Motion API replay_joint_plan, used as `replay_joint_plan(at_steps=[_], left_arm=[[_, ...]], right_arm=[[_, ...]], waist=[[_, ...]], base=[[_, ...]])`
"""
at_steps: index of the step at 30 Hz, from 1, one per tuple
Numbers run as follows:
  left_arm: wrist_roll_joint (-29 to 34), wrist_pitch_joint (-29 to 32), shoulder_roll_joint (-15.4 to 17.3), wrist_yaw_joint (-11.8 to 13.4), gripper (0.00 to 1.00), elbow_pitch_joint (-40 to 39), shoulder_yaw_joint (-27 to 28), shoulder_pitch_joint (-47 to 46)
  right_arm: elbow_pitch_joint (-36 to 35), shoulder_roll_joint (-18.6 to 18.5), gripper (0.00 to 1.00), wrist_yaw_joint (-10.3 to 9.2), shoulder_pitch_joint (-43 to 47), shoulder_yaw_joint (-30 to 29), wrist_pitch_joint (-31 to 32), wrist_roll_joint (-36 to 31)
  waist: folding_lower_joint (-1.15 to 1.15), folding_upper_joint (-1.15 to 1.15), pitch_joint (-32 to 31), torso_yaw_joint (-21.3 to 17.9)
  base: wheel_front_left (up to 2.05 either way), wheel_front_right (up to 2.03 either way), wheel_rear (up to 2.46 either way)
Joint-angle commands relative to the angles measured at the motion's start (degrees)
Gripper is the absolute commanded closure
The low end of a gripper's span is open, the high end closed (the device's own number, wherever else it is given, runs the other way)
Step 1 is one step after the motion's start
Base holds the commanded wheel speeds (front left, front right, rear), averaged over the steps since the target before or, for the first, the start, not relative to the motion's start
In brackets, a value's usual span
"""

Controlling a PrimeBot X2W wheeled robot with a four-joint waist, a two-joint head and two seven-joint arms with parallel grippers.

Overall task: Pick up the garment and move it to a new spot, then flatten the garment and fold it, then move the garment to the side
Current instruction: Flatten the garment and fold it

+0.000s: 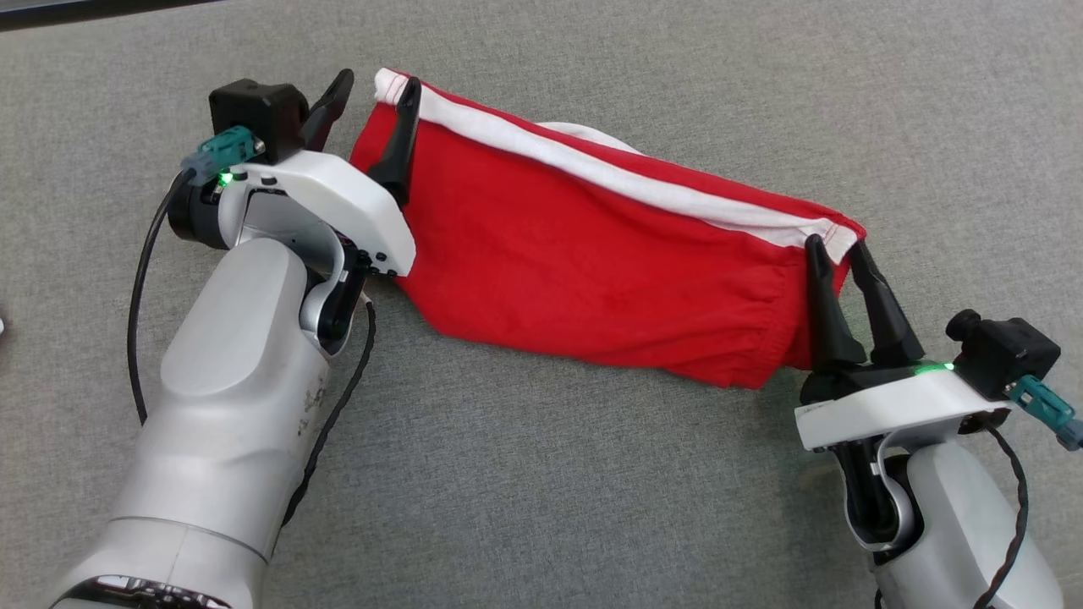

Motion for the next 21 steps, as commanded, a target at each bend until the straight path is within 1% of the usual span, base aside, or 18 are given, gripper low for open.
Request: replay_joint_plan(at_steps=[1,4,8,12,13,14,18,21], left_arm=[[-0.06,-3.28,0.23,-0.17,0.0,1.3,-0.33,0.17],[0.63,-7.59,0.3,0.75,0.0,1.89,-0.17,2.29],[1.83,-9.64,1.59,3.39,0.0,-2.18,1.44,6.67],[3.35,-9.76,2.85,6.46,0.0,-12.47,4.84,13.23],[3.82,-9.76,2.99,6.9,0.0,-15.27,5.53,15.26],[3.82,-9.76,2.99,6.9,0.0,-15.27,5.53,15.26],[6.37,-9.72,4.11,9.19,0.0,-25.25,7.96,22.16],[7.92,-9.72,4.47,10.66,0.0,-30.76,9.04,27.56]], right_arm=[[0.12,-1.06,0.0,-0.02,0.3,0.39,-1.11,-1.2],[-0.79,-2.32,0.0,-0.02,2.2,0.55,-1.83,-3.32],[-3.82,-3.63,0.0,-0.02,5.01,-0.75,-2.29,-6.75],[-7.97,-4.15,0.0,-0.02,7.4,-2.94,-2.46,-9.65],[-8.95,-4.15,0.0,-0.02,7.82,-3.48,-2.47,-10.22],[-8.95,-4.15,0.0,-0.02,7.82,-3.48,-2.47,-10.22],[-12.41,-3.98,0.0,-0.02,9.08,-5.0,-1.36,-12.52],[-14.53,-4.31,0.0,-0.02,9.67,-5.55,0.16,-13.69]], waist=[[0.0,0.0,-0.38,0.26],[0.0,0.0,-1.11,0.69],[0.0,0.0,-2.19,1.32],[0.0,0.0,-3.16,2.03],[0.0,0.0,-3.42,2.31],[0.0,0.0,-3.42,2.31],[0.0,0.0,-4.85,3.27],[0.0,0.0,-5.98,3.97]], base=[[0.0,0.0,0.0],[0.0,0.0,0.0],[0.0,0.0,0.0],[0.0,0.0,0.0],[0.0,0.0,0.0],[0.0,0.0,0.0],[0.0,0.0,0.0],[0.0,0.0,0.0]])
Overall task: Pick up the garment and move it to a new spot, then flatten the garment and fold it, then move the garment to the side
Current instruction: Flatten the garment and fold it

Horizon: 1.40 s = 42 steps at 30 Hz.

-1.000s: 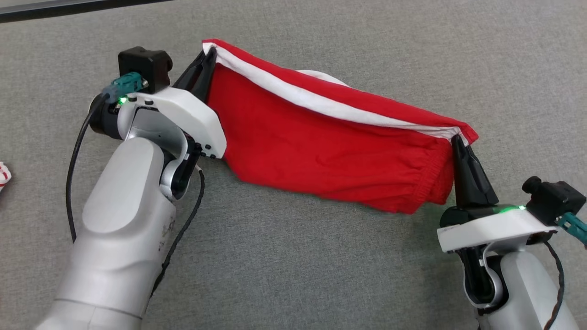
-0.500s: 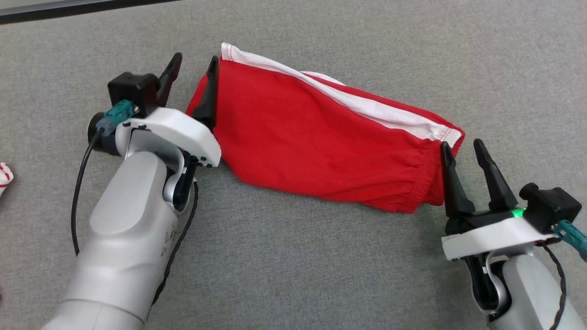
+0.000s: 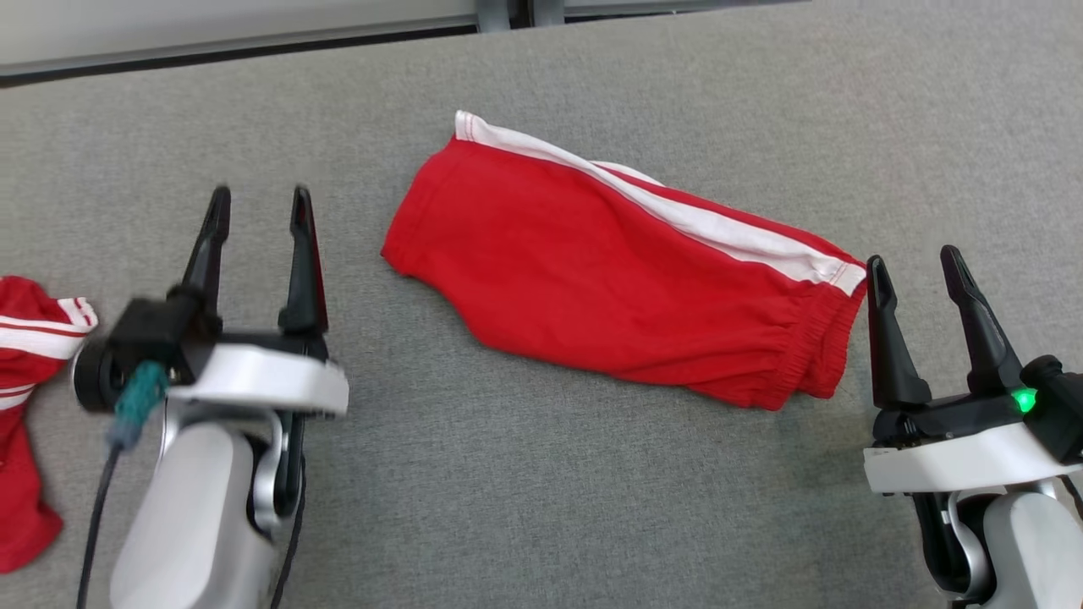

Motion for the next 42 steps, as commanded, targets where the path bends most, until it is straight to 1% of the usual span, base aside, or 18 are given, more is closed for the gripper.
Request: replay_joint_plan(at_steps=[1,6,11,18,28,31,33,37,38,40,42], left_arm=[[0.88,-0.05,0.45,0.75,0.0,-1.63,0.44,2.13],[1.17,-0.04,0.71,1.82,0.0,-5.02,0.84,9.16],[1.29,0.67,1.0,2.89,0.0,-7.43,0.63,13.5],[1.12,1.79,1.48,3.49,0.0,-8.84,0.24,14.94],[0.77,2.54,1.84,3.54,0.0,-9.19,-0.38,14.97],[0.5,3.51,1.66,2.27,0.0,-8.48,-1.49,12.92],[-0.33,5.52,1.08,0.56,0.0,-7.38,-2.89,10.71],[-1.27,9.68,0.34,-3.72,0.0,-3.67,-6.29,3.66],[-1.27,9.68,0.34,-3.72,0.0,-3.67,-6.29,3.66],[-1.73,12.24,0.04,-5.73,0.0,-0.05,-7.8,-0.24],[-1.75,14.11,-0.27,-7.19,0.0,4.18,-8.96,-4.25]], right_arm=[[-0.81,-0.47,0.0,-0.02,0.77,-0.45,0.64,-0.43],[-2.43,-0.59,0.0,-0.02,2.87,-0.6,3.13,-1.44],[-3.24,-0.09,0.0,-0.02,4.45,-0.64,4.19,-1.05],[-3.86,0.28,0.0,-0.02,5.37,-0.93,4.59,-0.76],[-3.49,0.16,0.0,-0.02,4.93,-0.84,4.62,-0.58],[-3.32,0.15,0.0,-0.02,4.57,-0.79,4.44,-0.4],[-3.5,0.21,0.0,-0.02,4.17,-0.72,4.51,-0.38],[-3.76,0.38,0.0,-0.02,2.91,-0.11,4.5,-0.14],[-3.76,0.38,0.0,-0.02,2.91,-0.11,4.5,-0.14],[-3.76,0.51,0.0,-0.02,2.33,0.46,4.42,-0.09],[-3.71,0.64,0.0,-0.02,1.78,0.7,4.42,0.0]], waist=[[0.0,0.0,-0.92,0.68],[0.0,0.0,-2.69,1.56],[0.0,0.0,-3.68,1.91],[0.0,0.0,-4.17,2.2],[0.0,0.0,-4.18,2.37],[0.0,0.0,-3.84,2.54],[0.0,0.0,-3.13,2.6],[0.0,0.0,-1.26,1.88],[0.0,0.0,-1.26,1.88],[0.0,0.0,-0.39,1.16],[0.0,0.0,0.58,0.37]], base=[[0.0,0.0,0.0],[0.0,0.0,0.0],[0.0,0.0,0.0],[0.0,0.0,0.0],[0.0,0.0,0.0],[0.0,0.0,0.0],[0.0,0.0,0.0],[0.0,0.0,0.0],[0.0,0.0,0.0],[0.0,0.0,0.0],[0.0,0.0,0.0]])
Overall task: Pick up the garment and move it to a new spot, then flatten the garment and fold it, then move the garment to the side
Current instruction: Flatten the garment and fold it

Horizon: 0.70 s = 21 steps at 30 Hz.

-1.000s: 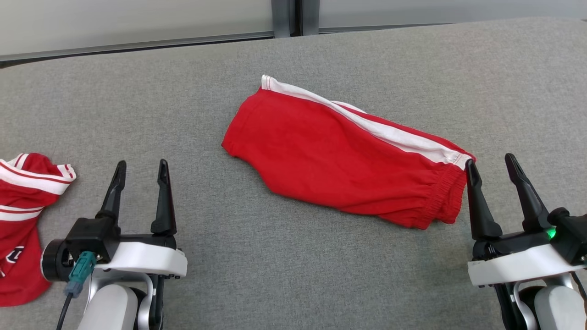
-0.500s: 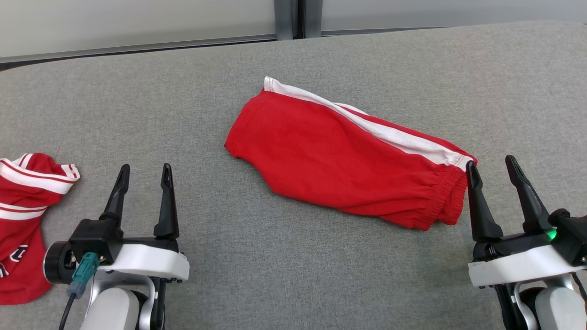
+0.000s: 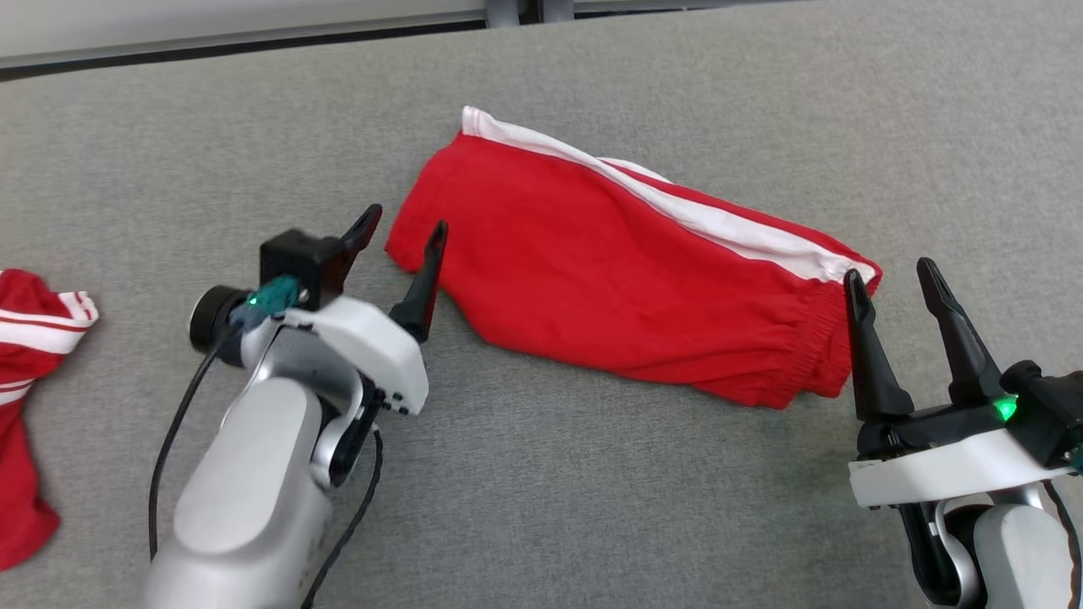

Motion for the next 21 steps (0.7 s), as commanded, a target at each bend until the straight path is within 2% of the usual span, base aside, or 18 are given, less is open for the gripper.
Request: replay_joint_plan(at_steps=[1,7,15,16,17,18,21], left_arm=[[-0.41,0.51,0.12,-0.36,0.0,1.39,-0.26,-1.43],[-1.64,3.71,-0.5,-2.25,0.0,18.66,-1.44,-10.62],[-3.95,6.13,-1.95,-3.63,0.0,30.51,-3.49,-14.33],[-4.13,6.32,-2.17,-3.71,0.18,31.45,-3.9,-14.48],[-4.4,5.92,-2.34,-3.84,0.71,32.12,-4.19,-14.73],[-4.46,5.66,-2.4,-3.92,1.0,32.79,-4.51,-14.94],[-4.71,4.09,-2.41,-3.97,1.0,34.13,-5.02,-14.97]], right_arm=[[-0.04,-0.02,0.0,-0.02,-0.56,-0.01,-0.25,0.42],[1.42,0.44,0.0,-0.02,-1.1,0.26,-1.21,1.19],[2.72,0.6,0.0,-0.02,-2.37,1.23,-1.89,2.3],[2.86,0.56,0.0,-0.02,-2.53,1.45,-1.96,2.4],[2.92,0.52,0.0,-0.02,-2.6,1.69,-2.04,2.55],[3.03,0.47,0.0,-0.02,-2.68,1.81,-2.13,2.67],[3.28,0.29,0.0,-0.02,-2.6,1.81,-2.26,2.81]], waist=[[0.0,0.0,0.99,-1.0],[0.0,0.0,2.7,-3.15],[0.0,0.0,3.42,-4.17],[0.0,0.0,3.41,-4.25],[0.0,0.0,3.4,-4.31],[0.0,0.0,3.4,-4.35],[0.0,0.0,3.24,-4.21]], base=[[0.0,0.0,0.0],[0.0,0.0,0.0],[0.0,0.0,0.0],[0.0,0.0,0.0],[0.0,0.0,0.0],[0.0,0.0,0.0],[0.0,0.0,0.0]])
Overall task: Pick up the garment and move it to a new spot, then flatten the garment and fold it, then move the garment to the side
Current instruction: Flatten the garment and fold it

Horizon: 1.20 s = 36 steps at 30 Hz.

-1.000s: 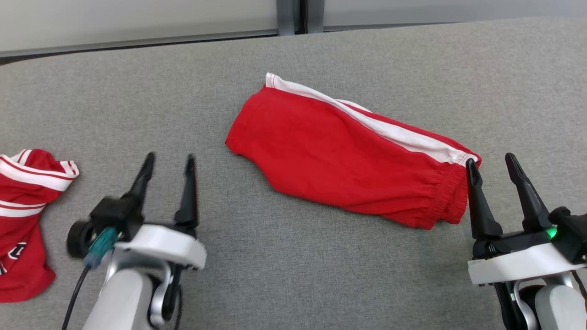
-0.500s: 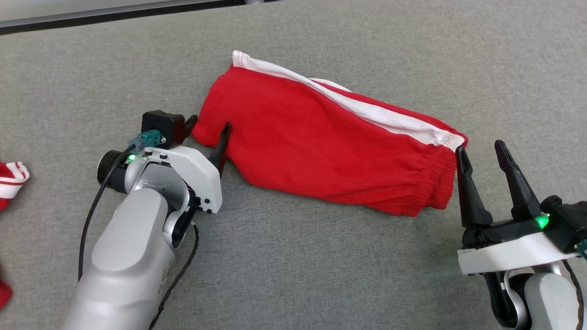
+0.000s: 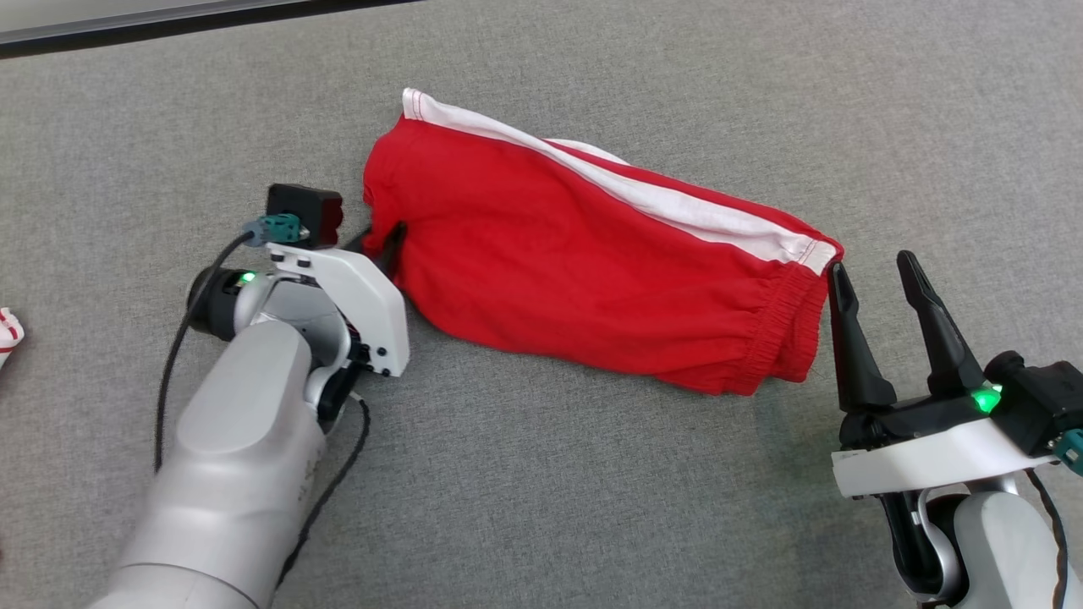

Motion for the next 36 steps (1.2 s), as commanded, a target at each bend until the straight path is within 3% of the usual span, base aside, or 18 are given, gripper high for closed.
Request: replay_joint_plan(at_steps=[1,8,14,19,24,25,26,27,36], left_arm=[[-0.11,-0.48,-0.23,-0.14,1.0,2.11,-0.84,2.23],[-1.38,-7.59,0.19,1.34,1.0,0.6,0.5,7.2],[-3.8,-11.9,0.14,3.08,1.0,-5.97,2.28,16.81],[-5.48,-11.41,0.15,4.66,1.0,-13.69,2.9,24.02],[-6.89,-8.71,1.01,7.93,1.0,-24.21,3.73,31.32],[-6.97,-8.0,1.28,8.37,0.87,-25.94,3.71,32.36],[-7.06,-7.4,1.58,8.92,0.38,-27.47,3.82,33.27],[-7.18,-7.37,1.69,9.54,0.0,-29.12,4.09,34.1],[-2.96,-15.14,2.8,15.38,0.0,-40.1,5.95,38.06]], right_arm=[[0.3,-0.46,0.0,-0.02,0.06,-0.15,-0.36,0.26],[0.38,-0.73,0.0,-0.02,1.53,-1.39,-0.24,0.66],[-0.13,-0.71,0.0,-0.02,3.5,-2.45,0.53,0.63],[-0.23,-0.85,0.0,-0.02,5.22,-3.16,1.27,0.92],[-0.7,-0.73,0.0,-0.02,6.31,-3.37,2.12,1.31],[-0.85,-0.6,0.0,-0.02,6.57,-3.33,2.27,1.25],[-0.95,-0.54,0.0,-0.02,6.77,-3.26,2.48,1.2],[-1.07,-0.7,0.0,-0.02,6.91,-3.2,2.58,0.82],[-2.41,-0.34,0.0,-0.02,7.39,-3.92,2.85,-2.58]], waist=[[0.0,0.0,-0.15,0.28],[0.0,0.0,-1.26,1.72],[0.0,0.0,-3.72,3.89],[0.0,0.0,-5.66,5.23],[0.0,0.0,-7.46,5.68],[0.0,0.0,-7.73,5.66],[0.0,0.0,-7.96,5.57],[0.0,0.0,-8.15,5.5],[0.0,0.0,-9.76,5.36]], base=[[0.0,0.0,0.0],[0.0,0.0,0.0],[0.0,0.0,0.0],[0.0,0.0,0.0],[0.0,0.0,0.0],[0.0,0.0,0.0],[0.0,0.0,0.0],[0.0,0.0,0.0],[0.0,0.0,0.0]])
